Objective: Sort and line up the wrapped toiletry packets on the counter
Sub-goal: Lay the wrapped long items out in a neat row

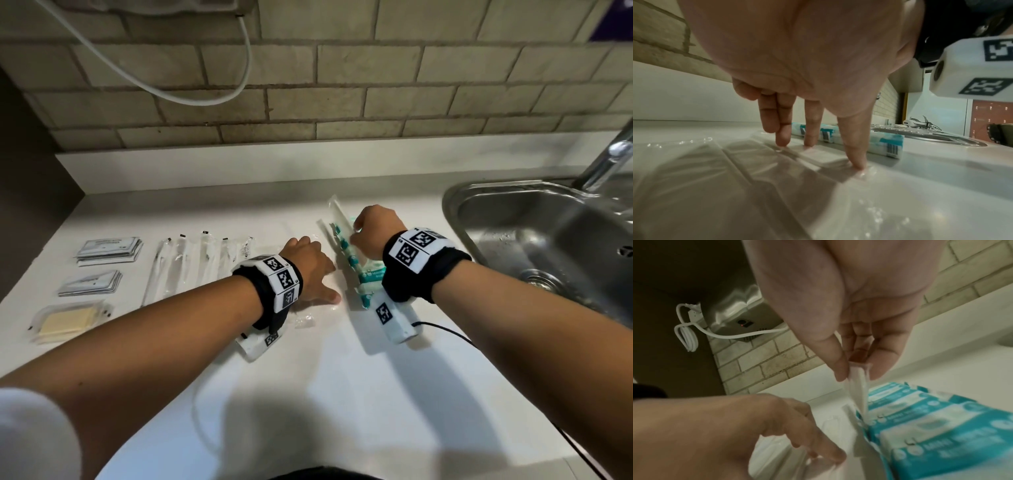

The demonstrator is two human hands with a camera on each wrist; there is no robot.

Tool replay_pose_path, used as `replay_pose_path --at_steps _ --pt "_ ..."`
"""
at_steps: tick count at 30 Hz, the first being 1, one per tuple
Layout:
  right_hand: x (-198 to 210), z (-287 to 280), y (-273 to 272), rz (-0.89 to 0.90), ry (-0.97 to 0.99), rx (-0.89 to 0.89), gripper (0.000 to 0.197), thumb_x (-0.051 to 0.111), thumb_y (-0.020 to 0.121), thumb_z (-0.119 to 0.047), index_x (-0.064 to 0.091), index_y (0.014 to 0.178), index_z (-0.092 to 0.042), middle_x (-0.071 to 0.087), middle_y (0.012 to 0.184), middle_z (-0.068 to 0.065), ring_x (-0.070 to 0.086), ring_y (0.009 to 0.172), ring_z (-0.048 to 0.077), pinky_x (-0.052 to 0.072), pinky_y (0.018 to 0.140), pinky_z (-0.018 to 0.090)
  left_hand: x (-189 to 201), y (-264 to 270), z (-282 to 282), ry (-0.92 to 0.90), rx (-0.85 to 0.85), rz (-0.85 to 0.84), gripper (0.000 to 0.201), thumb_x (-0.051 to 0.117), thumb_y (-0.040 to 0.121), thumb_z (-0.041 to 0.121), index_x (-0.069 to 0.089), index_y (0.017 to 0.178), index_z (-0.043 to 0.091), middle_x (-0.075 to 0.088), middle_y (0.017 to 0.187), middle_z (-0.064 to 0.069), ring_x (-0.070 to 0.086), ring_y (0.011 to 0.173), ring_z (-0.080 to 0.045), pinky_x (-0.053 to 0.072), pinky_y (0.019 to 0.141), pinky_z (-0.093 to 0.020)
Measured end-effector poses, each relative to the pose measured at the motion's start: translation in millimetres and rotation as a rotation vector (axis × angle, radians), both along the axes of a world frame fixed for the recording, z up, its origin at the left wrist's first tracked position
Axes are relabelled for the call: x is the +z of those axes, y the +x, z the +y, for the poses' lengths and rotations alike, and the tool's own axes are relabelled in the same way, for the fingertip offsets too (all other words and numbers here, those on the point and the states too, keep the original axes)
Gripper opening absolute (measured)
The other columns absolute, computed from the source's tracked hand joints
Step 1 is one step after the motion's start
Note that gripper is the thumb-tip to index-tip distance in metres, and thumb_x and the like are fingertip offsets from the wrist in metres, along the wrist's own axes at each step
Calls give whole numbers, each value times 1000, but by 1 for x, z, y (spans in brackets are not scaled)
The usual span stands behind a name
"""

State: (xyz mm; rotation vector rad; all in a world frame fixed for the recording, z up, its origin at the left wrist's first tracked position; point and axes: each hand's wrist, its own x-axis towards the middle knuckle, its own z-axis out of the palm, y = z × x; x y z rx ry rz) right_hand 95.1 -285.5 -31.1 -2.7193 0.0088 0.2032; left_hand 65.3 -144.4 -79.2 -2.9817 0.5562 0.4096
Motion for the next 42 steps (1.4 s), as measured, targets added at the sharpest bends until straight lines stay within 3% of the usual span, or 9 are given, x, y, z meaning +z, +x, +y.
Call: replay_pose_path --at_steps 4,10,14,17,21,27,32,36,42 --pt "-7 -5 -4 15 -1 -12 26 58 89 -10 64 113 -5 66 111 12 65 101 27 51 77 29 3 1 -5 -6 3 35 62 58 78 67 60 123 25 55 111 -7 49 101 -26 35 80 -33" --pt "-10 0 -10 5 39 2 27 57 88 -7 63 114 -4 66 112 12 65 101 28 53 83 32 3 0 -13 -244 160 43 44 68 76 59 59 86 17 49 72 6 50 64 -14 34 52 -26" --pt "-8 -1 -12 7 53 1 25 57 88 -7 61 112 -4 65 110 13 64 98 28 53 79 32 7 2 -20 -205 187 -4 25 66 84 32 63 95 10 66 92 -7 63 81 -26 49 64 -31" --pt "-8 -3 -15 5 46 -8 24 57 88 -9 61 111 -4 65 110 14 64 98 30 51 75 32 11 2 -24 -200 234 -16 19 64 82 20 61 95 7 64 96 -10 60 79 -27 46 63 -31" --pt "-9 -6 -20 23 45 -32 33 59 88 -10 55 120 -5 63 116 14 63 102 30 52 80 33 15 2 -23 -282 325 -38 26 64 83 20 52 103 8 59 99 -11 59 83 -29 43 64 -31" --pt "-11 3 -31 97 32 96 38 63 87 -8 53 124 -12 63 117 14 65 101 30 50 81 33 14 -4 -9 -586 453 95 27 61 86 13 63 113 16 71 99 -8 70 88 -26 54 82 -29" --pt "-20 16 -32 168 -101 136 33 67 88 -22 63 117 -8 67 114 10 65 104 27 53 93 34 0 -13 0 -401 357 111 41 61 88 25 59 128 14 62 126 -6 57 117 -24 45 96 -29" --pt "-34 24 -30 235 -183 152 45 79 70 -28 66 111 -15 68 104 2 67 96 24 56 87 38 -5 -17 9 -342 282 124 50 66 86 34 56 132 17 63 126 -4 59 114 -23 48 97 -35" --pt "-77 25 1 240 -369 191 39 68 65 -27 67 104 -29 66 86 -5 66 79 25 56 78 41 -5 -20 13 -297 207 87 42 69 83 31 64 124 23 68 117 -2 63 105 -23 52 90 -36"
